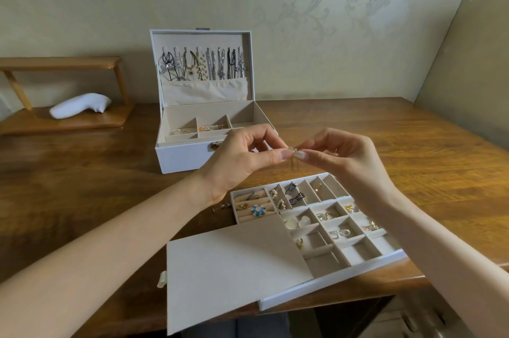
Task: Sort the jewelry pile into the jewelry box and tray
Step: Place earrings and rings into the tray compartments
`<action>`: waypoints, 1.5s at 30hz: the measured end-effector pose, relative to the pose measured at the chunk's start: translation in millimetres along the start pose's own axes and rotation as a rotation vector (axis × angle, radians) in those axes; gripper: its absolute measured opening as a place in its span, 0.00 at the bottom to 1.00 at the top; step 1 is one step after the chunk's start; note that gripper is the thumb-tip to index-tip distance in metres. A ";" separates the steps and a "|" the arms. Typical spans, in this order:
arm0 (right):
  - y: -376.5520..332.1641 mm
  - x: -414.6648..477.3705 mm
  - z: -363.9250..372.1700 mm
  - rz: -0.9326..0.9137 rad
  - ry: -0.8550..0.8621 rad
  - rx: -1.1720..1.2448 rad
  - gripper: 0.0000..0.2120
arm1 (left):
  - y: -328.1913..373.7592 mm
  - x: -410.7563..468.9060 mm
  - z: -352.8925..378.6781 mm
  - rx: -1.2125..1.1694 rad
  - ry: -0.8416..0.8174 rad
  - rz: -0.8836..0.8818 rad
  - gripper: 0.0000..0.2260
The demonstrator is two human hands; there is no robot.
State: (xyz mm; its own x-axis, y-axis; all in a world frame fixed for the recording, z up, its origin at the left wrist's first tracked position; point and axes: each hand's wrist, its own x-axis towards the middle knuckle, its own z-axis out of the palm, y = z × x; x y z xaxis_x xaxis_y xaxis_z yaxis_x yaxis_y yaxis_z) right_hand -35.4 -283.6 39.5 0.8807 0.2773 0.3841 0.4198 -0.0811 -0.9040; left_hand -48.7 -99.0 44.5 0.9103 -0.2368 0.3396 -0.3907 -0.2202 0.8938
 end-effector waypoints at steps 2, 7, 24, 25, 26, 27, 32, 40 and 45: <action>-3.6 -4.3 -2.8 -0.051 -0.004 -0.096 0.08 | 0.2 -3.4 0.5 0.021 -0.016 0.010 0.04; -3.3 -19.5 -10.4 -0.154 -0.057 -0.325 0.05 | -2.8 -15.4 4.7 0.096 -0.087 0.024 0.04; -4.5 -79.5 -26.2 0.071 -0.205 -0.449 0.07 | -10.3 -47.7 -5.2 0.179 0.008 -0.064 0.14; -1.9 -82.6 -24.6 0.096 -0.204 -0.462 0.06 | -11.0 -50.0 -6.7 0.179 0.028 -0.059 0.13; 1.0 -85.0 -23.1 0.128 -0.201 -0.477 0.05 | -11.4 -52.6 -7.6 0.181 0.044 -0.054 0.13; 3.5 -86.7 -21.7 0.165 -0.198 -0.491 0.04 | -12.1 -55.0 -8.3 0.182 0.056 -0.050 0.13; 8.2 -88.3 -14.6 0.262 -0.173 -0.658 0.05 | -14.5 -64.6 -9.1 0.219 0.056 -0.053 0.13; 0.3 -82.2 -6.5 0.280 -0.223 -0.982 0.01 | -10.4 -64.7 -12.8 0.245 0.077 -0.039 0.12; -4.7 -82.3 -6.8 0.249 -0.240 -1.003 0.02 | -13.3 -68.0 -27.7 0.255 0.087 -0.034 0.09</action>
State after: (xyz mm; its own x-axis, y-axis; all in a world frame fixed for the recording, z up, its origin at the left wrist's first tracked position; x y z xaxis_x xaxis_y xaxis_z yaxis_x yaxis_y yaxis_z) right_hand -108.4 -312.5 13.4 0.9463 0.3169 0.0633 0.3189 -0.8842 -0.3413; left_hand -101.6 -53.7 17.7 0.9275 -0.1452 0.3444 -0.3715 -0.4607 0.8061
